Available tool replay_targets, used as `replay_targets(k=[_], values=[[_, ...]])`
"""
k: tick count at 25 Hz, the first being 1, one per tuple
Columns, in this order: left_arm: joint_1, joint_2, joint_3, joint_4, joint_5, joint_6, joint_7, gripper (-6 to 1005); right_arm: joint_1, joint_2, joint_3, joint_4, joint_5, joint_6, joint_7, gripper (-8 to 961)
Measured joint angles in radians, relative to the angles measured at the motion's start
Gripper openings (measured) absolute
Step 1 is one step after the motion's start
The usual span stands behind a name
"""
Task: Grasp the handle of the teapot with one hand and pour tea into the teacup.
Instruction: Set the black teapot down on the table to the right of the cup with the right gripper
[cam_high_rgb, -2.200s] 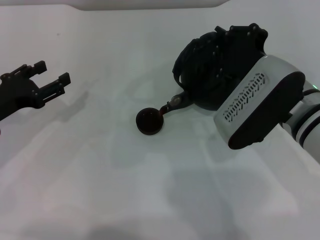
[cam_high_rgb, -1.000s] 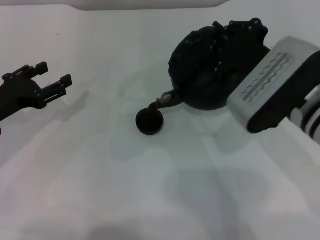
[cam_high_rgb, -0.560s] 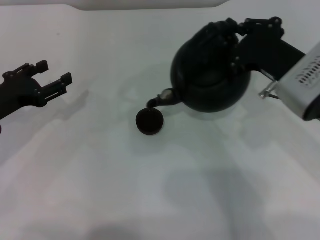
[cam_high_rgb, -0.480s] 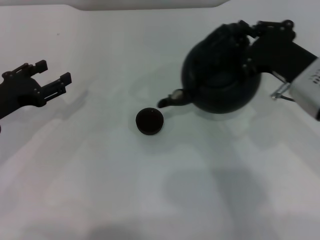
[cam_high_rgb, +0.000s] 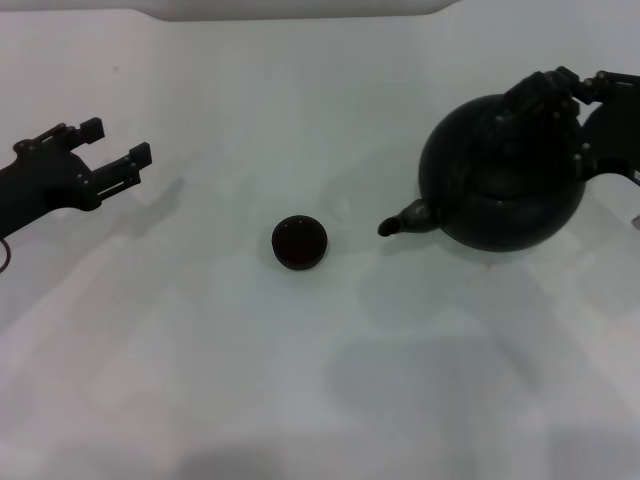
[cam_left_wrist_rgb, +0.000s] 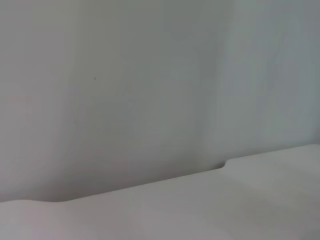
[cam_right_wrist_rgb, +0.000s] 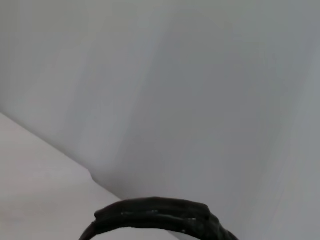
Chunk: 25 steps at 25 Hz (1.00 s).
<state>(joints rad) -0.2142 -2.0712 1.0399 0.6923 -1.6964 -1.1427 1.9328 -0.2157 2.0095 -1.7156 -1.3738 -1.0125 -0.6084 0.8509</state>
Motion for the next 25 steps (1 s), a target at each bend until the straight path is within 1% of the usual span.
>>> replay_targets(k=[3, 11, 18, 25], values=[[-0.012, 0.0, 0.002, -0.01, 0.0, 0.0, 0.0, 772, 0.002, -0.001, 0.025, 0.032, -0.002, -0.034, -0.008, 124], [-0.035, 0.0, 0.004, -0.026, 0.0, 0.014, -0.001, 771, 0.038, 0.003, 0.129, 0.173, 0.005, -0.211, -0.043, 136], [-0.047, 0.0, 0.005, -0.036, 0.0, 0.019, -0.001, 770, 0.082, 0.003, 0.202, 0.288, 0.007, -0.33, -0.071, 146], [-0.047, 0.0, 0.005, -0.036, 0.001, 0.023, 0.0, 771, 0.11, 0.003, 0.22, 0.348, 0.009, -0.36, -0.074, 156]])
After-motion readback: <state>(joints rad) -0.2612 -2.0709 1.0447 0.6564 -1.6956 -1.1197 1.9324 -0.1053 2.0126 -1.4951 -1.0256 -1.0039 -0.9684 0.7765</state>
